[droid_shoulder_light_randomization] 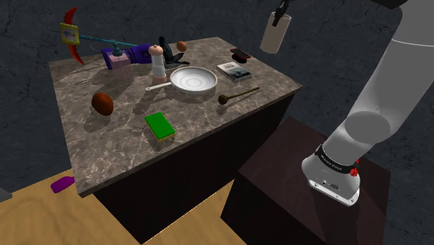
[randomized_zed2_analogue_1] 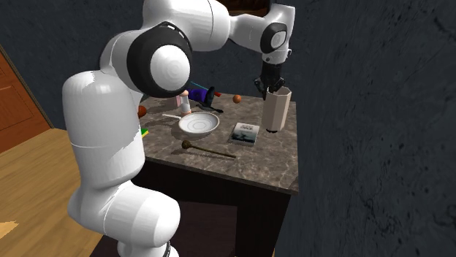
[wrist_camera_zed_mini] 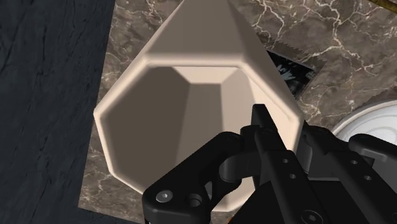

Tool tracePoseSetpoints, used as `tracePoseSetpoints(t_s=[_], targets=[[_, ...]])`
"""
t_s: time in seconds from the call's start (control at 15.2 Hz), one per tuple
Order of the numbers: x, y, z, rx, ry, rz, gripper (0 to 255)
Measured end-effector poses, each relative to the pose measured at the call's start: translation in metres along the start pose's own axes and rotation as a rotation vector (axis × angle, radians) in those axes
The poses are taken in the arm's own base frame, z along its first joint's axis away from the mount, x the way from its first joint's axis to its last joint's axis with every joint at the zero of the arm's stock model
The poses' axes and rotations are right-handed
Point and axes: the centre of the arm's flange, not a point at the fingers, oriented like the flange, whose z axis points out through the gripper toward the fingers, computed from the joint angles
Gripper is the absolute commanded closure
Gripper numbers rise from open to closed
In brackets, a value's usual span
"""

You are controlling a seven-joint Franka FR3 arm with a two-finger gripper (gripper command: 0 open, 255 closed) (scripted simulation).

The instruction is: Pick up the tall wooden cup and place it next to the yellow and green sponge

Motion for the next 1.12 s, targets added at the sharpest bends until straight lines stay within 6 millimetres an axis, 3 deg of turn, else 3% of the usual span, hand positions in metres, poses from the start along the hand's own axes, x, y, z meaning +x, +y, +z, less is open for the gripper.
tracePoseSetpoints(t_s=[1.12], targets=[[0.017, 0.0, -0.088, 0.0, 0.0, 0.0, 255]])
